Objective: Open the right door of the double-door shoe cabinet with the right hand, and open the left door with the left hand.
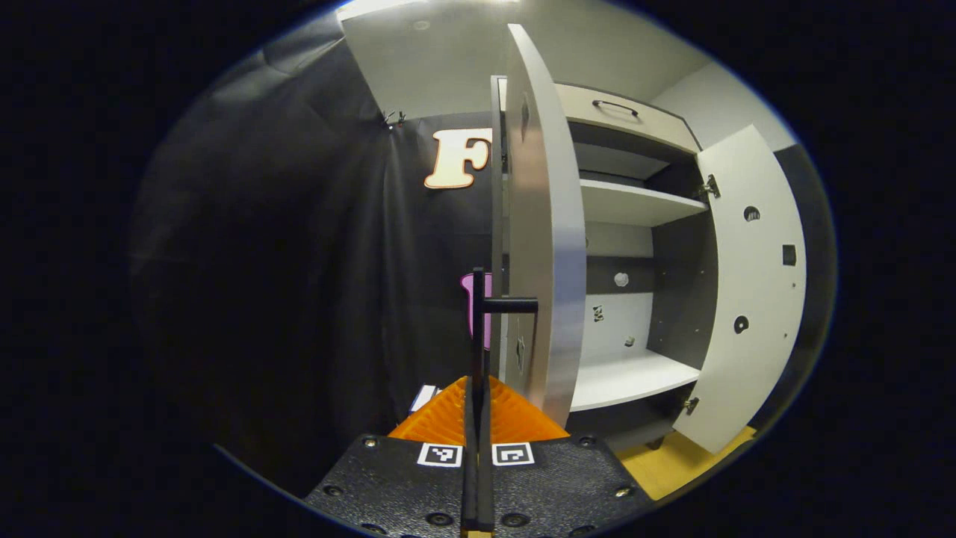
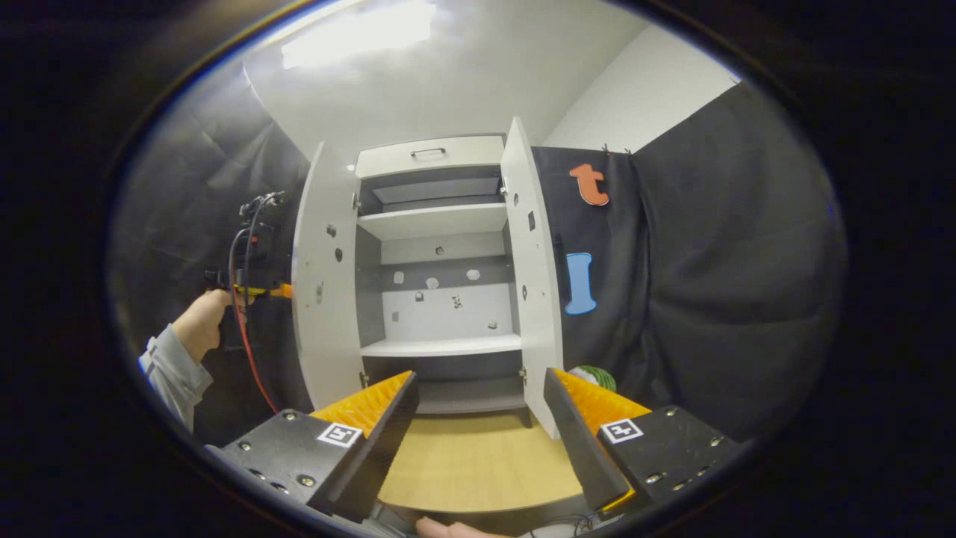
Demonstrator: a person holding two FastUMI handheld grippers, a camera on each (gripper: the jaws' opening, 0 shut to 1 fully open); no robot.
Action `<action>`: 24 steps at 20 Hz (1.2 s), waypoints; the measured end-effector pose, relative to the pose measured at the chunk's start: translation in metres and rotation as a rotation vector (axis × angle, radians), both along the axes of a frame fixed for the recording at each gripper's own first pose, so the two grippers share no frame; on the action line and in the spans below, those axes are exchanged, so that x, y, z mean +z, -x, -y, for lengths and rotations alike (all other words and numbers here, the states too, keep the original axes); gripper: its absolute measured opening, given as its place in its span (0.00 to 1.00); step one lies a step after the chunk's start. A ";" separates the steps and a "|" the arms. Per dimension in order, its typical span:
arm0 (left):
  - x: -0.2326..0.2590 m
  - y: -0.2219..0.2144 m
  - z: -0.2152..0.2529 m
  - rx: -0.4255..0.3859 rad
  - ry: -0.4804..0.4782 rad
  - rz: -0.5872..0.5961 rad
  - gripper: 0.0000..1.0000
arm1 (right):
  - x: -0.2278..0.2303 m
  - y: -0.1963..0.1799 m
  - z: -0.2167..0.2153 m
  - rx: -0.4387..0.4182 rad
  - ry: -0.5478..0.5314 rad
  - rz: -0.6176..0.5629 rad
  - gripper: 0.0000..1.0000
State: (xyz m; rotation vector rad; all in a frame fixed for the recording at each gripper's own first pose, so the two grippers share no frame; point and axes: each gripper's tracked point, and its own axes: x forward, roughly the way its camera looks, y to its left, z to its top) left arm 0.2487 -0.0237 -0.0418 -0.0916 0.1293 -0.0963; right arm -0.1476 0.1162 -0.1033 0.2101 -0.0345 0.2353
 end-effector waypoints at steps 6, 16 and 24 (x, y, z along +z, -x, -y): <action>-0.001 -0.003 -0.001 0.006 -0.032 -0.013 0.00 | -0.001 0.000 0.005 -0.012 -0.006 -0.004 1.00; 0.000 -0.009 -0.007 0.018 -0.002 -0.029 0.00 | -0.006 -0.002 0.021 -0.042 0.001 -0.009 1.00; 0.010 0.036 -0.011 0.068 -0.022 -0.006 0.36 | -0.009 -0.003 0.025 -0.053 -0.004 -0.020 1.00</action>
